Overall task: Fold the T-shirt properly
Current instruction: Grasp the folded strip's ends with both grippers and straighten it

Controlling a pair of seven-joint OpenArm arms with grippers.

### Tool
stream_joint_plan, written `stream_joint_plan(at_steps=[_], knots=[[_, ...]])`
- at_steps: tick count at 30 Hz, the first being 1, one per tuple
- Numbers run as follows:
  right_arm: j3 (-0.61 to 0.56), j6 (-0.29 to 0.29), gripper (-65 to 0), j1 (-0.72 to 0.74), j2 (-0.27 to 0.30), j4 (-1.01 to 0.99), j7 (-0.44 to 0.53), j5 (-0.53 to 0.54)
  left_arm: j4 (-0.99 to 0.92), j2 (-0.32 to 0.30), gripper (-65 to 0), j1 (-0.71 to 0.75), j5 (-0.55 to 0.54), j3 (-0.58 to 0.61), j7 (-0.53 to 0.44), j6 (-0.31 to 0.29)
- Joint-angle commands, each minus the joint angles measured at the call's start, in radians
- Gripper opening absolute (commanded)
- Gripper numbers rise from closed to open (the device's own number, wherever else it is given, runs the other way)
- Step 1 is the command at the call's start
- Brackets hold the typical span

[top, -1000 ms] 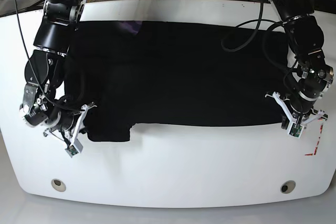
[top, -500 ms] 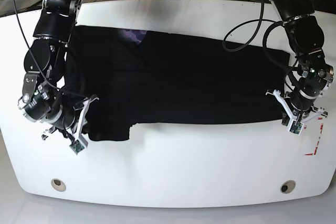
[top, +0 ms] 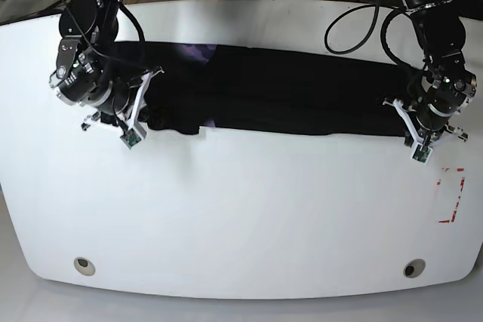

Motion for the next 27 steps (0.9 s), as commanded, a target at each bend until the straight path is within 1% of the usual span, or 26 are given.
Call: stream_joint_plan(at_steps=[1, 6, 9, 10, 11, 12, 14, 15, 16, 18, 19, 20, 21, 23, 27], knots=[[0.019, -0.001, -65.0, -0.006, -0.005, 0.02, 0.017, 0.014, 0.017, -0.039, -65.0, 0.01, -0.009, -0.004, -0.021, 0.004], [0.02, -0.001, -65.0, -0.051, -0.007, 0.018, 0.017, 0.014, 0.009, -0.045, -65.0, 0.054, -0.009, -0.004, -0.021, 0.004], [0.02, -0.001, -65.0, -0.074, -0.007, 0.013, 0.02, 0.01, -0.042, -0.047, -65.0, 0.059, -0.009, -0.004, -0.021, 0.004], [0.02, -0.001, -63.9, -0.077, -0.007, 0.013, 0.022, 0.007, -0.057, -0.047, -65.0, 0.059, -0.007, -0.002, -0.021, 0.004], [0.022, -0.001, -59.8, -0.078, -0.007, 0.012, 0.022, 0.005, -0.078, -0.047, -63.8, 0.059, -0.007, -0.002, -0.021, 0.004], [0.037, -0.001, -54.2, -0.081, -0.007, 0.012, 0.022, 0.005, -0.092, -0.05, -59.6, 0.057, -0.007, -0.001, -0.021, 0.004], [0.096, -0.001, -43.8, -0.095, -0.01, 0.012, 0.022, 0.011, -0.103, -0.067, -47.8, 0.061, -0.009, 0.003, -0.021, 0.004], [0.14, -0.001, -35.8, -0.097, -0.025, 0.01, 0.022, 0.011, -0.106, -0.068, -38.3, 0.061, -0.011, 0.001, -0.021, 0.004], [0.179, -0.001, -29.2, -0.097, -0.04, 0.01, 0.022, 0.005, -0.108, -0.068, -30.6, 0.061, -0.011, -0.001, -0.021, 0.004], [0.237, -0.001, -19.5, -0.1, -0.054, 0.012, 0.022, 0.013, -0.106, -0.067, -20.1, 0.062, -0.02, 0.001, -0.019, 0.004], [0.254, -0.001, -14.3, -0.1, -0.06, 0.018, 0.018, 0.014, -0.103, -0.067, -15.6, 0.062, -0.047, -0.001, -0.018, 0.004], [0.255, -0.001, -11.7, -0.101, -0.06, 0.02, 0.018, 0.014, -0.101, -0.07, -14.3, 0.062, -0.086, -0.005, -0.018, 0.004], [0.252, -0.001, -10.9, -0.103, -0.06, 0.02, 0.017, 0.016, -0.101, -0.073, -14.4, 0.062, -0.124, -0.005, -0.018, 0.004], [0.251, -0.001, -11.9, -0.106, -0.064, 0.02, 0.017, 0.037, -0.101, -0.088, -14.4, 0.064, -0.219, -0.007, -0.016, 0.004], [0.254, -0.001, -15.5, -0.123, -0.062, 0.018, 0.015, 0.208, -0.101, -0.167, -14.4, 0.093, -0.462, -0.007, -0.016, 0.004]])
